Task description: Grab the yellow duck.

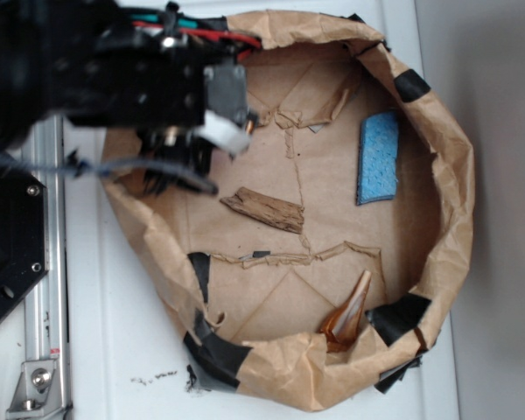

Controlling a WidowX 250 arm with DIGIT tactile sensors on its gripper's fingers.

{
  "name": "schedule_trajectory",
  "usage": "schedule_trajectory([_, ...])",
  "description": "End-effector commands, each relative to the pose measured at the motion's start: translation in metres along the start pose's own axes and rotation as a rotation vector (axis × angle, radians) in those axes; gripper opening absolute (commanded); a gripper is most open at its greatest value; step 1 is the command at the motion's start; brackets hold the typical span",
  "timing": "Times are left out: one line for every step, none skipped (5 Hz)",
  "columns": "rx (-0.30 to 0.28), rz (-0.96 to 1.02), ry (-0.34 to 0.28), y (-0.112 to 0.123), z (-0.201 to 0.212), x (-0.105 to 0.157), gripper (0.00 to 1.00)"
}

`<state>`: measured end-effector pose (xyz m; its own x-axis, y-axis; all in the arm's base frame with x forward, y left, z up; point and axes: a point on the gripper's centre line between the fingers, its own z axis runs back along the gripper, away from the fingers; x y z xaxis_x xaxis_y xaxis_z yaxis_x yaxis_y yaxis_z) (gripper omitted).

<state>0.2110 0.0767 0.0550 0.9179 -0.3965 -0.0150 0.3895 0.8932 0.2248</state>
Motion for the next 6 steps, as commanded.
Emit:
schedule_trajectory([-0.001, 0.122, -0.249, -0.01, 0.113, 0.072, 0.0])
schedule_trajectory([-0.082, 0.224, -0.269, -0.001, 0.114, 0.071, 0.0])
schedule_trajectory([-0.133, 0.327, -0.3, 0.016, 0.104, 0.063, 0.0])
schedule_trajectory([-0.193, 0.485, -0.303, 0.031, 0.096, 0.052, 0.0])
schedule_trajectory([-0.215, 0.533, -0.294, 0.037, 0.09, 0.049, 0.0])
schedule_trajectory([-0.189, 0.546, -0.27, 0.034, 0.09, 0.049, 0.0])
